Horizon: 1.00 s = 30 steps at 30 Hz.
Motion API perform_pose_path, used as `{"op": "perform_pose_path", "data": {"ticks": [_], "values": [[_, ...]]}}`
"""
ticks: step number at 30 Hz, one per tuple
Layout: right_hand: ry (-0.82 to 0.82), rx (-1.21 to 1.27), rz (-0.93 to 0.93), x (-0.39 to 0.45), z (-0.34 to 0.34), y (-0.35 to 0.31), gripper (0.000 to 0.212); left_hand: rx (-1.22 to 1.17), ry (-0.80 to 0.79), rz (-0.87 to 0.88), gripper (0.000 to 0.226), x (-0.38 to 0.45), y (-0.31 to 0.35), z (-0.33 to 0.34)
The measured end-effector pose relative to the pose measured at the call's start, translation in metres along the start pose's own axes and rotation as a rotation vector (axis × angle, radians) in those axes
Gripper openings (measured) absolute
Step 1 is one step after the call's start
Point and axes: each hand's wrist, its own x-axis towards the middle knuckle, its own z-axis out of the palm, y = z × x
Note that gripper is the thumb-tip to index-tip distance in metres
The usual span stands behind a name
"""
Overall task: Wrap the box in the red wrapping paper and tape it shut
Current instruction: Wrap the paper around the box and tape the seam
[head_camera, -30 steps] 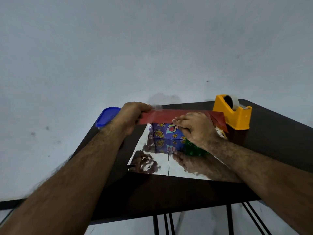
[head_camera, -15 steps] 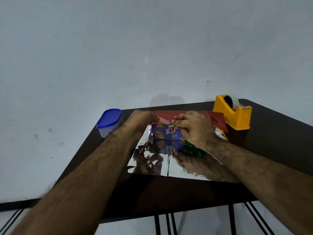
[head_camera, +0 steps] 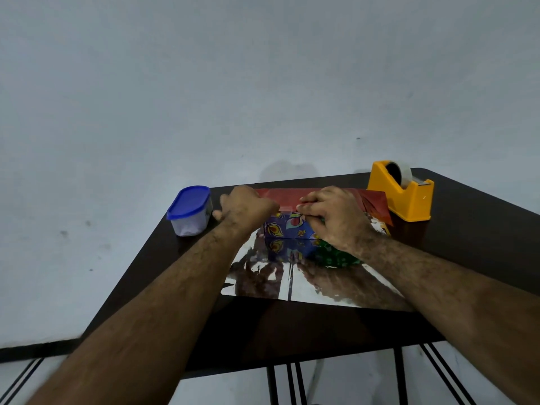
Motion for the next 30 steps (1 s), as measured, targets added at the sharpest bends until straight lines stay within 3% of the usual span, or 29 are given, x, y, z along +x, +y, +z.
{"op": "perform_pose_path", "data": {"ticks": [10,14,17,23,30], "values": [[-0.029,0.021,0.033,0.003,-0.003,0.0,0.024,0.341,0.168,0.092,0.05,-0.001,0.002,-0.014],[-0.023,0.039,0.048,0.004,-0.005,-0.002,0.023,0.246,0.197,0.495,0.009,0.001,-0.006,-0.01],[-0.034,0.053,0.081,0.005,-0.006,-0.005,0.023,0.317,0.09,0.698,0.014,-0.003,-0.004,-0.004],[-0.077,0.094,0.156,0.008,-0.008,-0.004,0.023,0.477,-0.01,0.756,0.017,0.003,-0.004,-0.004],[-0.115,0.129,0.202,0.011,-0.011,-0.003,0.024,0.445,0.05,0.73,0.02,0.006,-0.018,-0.002]]}}
